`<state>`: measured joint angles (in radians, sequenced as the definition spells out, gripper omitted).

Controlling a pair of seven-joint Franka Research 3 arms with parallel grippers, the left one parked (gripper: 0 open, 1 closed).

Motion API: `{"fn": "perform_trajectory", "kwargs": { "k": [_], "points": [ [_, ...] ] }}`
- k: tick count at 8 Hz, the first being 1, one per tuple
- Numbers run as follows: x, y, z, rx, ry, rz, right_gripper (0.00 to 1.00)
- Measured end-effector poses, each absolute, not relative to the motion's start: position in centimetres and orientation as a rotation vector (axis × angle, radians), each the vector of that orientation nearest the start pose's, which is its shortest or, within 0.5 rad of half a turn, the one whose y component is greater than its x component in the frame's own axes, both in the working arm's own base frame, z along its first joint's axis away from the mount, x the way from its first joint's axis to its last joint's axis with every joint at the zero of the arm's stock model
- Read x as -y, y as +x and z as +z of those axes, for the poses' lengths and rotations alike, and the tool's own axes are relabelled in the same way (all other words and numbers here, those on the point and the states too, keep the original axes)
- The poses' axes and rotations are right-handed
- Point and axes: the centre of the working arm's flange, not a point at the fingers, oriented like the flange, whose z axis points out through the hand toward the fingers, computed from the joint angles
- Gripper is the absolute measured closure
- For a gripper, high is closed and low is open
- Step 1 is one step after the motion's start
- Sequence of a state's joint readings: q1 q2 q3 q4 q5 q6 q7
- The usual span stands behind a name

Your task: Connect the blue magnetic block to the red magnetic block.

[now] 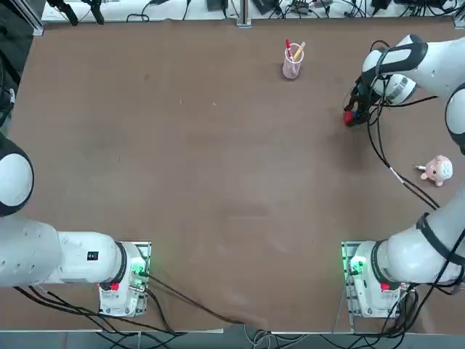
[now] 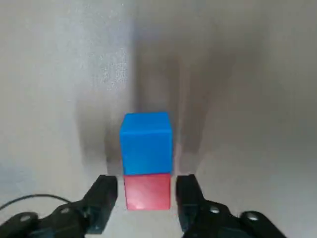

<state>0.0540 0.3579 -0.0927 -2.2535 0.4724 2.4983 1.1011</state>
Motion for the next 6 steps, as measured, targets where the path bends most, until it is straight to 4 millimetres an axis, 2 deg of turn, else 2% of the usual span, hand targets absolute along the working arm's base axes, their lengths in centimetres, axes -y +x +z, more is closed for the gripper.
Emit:
{"fn": "perform_trajectory", "kwargs": {
  "k": [1, 2, 3, 4, 6],
  "points": [
    [1.9, 53.1, 19.9, -2.048, -2.159, 0.29, 0.03],
    [1.3, 53.7, 21.1, -2.019, -2.163, 0.259, 0.0],
    [0.9, 54.6, 23.3, -1.974, -2.172, 0.234, 0.0],
    [0.5, 55.4, 26.3, -1.903, -2.225, 0.238, 0.0],
    [-0.2, 56.8, 34.1, -1.709, -2.459, 0.222, 0.0]
  ]
}}
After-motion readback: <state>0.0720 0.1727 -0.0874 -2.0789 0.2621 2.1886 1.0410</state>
